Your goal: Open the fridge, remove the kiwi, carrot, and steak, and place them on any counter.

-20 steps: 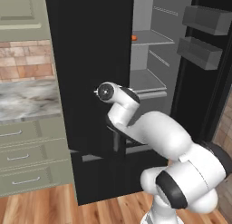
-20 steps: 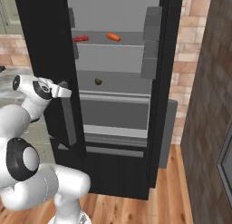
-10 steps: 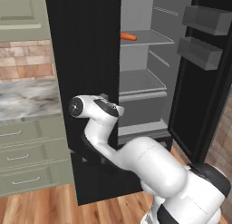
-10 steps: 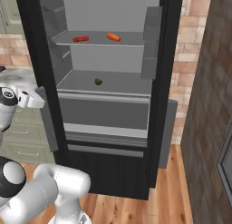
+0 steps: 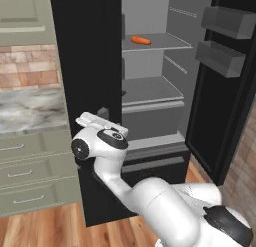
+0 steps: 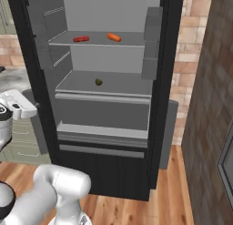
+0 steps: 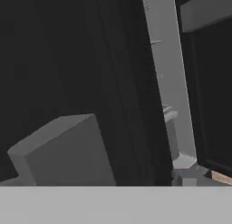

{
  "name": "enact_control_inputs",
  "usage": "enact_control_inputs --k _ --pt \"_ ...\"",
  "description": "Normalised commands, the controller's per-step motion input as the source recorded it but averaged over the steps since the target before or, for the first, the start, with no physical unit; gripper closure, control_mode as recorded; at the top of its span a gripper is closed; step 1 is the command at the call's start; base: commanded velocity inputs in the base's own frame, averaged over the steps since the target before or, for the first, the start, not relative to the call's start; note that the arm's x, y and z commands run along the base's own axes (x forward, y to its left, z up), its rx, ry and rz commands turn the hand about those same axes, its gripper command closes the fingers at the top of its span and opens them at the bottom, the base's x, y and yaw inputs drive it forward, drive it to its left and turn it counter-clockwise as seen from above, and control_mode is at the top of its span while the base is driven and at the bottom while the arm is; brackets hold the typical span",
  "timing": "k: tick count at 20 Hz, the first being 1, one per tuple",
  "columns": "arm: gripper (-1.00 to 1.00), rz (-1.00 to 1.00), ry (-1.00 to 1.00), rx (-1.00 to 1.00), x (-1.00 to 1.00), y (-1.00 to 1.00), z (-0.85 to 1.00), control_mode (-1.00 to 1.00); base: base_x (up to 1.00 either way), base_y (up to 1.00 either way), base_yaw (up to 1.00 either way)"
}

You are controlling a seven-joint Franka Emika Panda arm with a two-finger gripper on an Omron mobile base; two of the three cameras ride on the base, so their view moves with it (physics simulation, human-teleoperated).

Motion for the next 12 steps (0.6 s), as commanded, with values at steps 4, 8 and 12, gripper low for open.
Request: enact_control_inputs --k 4,8,12 --pt "-1.0 0.0 -0.27 0.0 -1.0 -0.01 0.04 -1.0 0.0 0.0 0.0" --pt "-1.0 0.0 -0.23 0.01 -1.0 0.01 0.42 -1.0 0.0 0.0 0.0" --pt "-1.0 0.0 -0.06 0.04 -1.0 0.26 0.96 -1.0 0.0 0.0 0.0"
